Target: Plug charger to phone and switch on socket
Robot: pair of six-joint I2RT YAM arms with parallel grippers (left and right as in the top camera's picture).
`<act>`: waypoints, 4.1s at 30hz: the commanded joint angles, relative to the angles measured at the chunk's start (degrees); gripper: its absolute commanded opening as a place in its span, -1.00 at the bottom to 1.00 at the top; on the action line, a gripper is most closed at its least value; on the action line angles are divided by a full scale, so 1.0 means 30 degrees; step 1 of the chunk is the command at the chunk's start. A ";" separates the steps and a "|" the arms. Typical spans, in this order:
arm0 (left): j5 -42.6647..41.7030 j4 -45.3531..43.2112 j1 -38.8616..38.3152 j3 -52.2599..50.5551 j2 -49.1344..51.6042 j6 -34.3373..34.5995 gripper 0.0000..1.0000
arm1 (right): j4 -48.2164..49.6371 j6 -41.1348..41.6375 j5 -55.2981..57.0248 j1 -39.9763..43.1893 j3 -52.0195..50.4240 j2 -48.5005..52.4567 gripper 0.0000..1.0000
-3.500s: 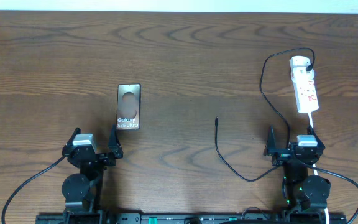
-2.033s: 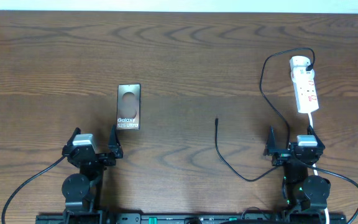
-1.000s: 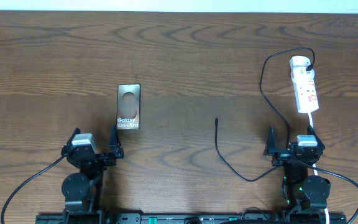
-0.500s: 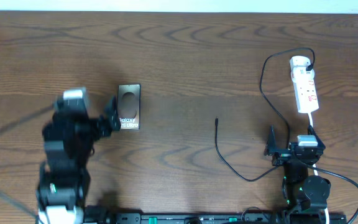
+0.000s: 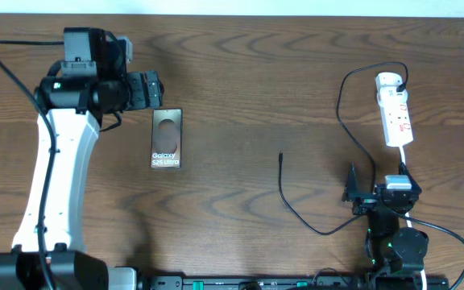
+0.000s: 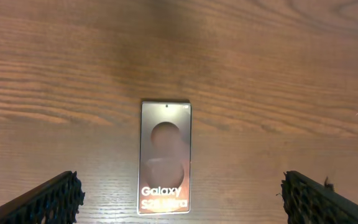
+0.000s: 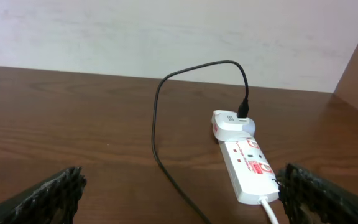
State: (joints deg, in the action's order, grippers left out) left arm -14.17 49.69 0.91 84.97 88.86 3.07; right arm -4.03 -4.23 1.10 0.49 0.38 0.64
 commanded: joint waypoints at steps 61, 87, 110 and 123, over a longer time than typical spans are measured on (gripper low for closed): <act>0.3016 0.2572 -0.1792 0.1260 0.7373 0.1931 0.96 | -0.0080 -0.0197 0.0153 -0.0306 -0.0022 -0.0102 0.98; 0.2907 0.1989 -0.2266 0.1253 0.9595 0.1115 0.96 | -0.0080 -0.0189 0.0153 -0.0306 -0.0022 -0.0102 0.99; 0.2965 0.1056 -0.2455 0.0838 0.9639 0.1056 0.96 | -0.0080 -0.0189 0.0153 -0.0306 -0.0022 -0.0102 0.99; 0.3665 0.1100 -0.2455 0.0787 0.9719 0.1064 0.96 | -0.0080 -0.0197 0.0153 -0.0306 -0.0022 -0.0102 0.99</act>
State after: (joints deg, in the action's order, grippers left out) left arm -4.27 52.66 -6.52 87.46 117.69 7.22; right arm -4.05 -4.23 1.10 0.49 0.38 0.64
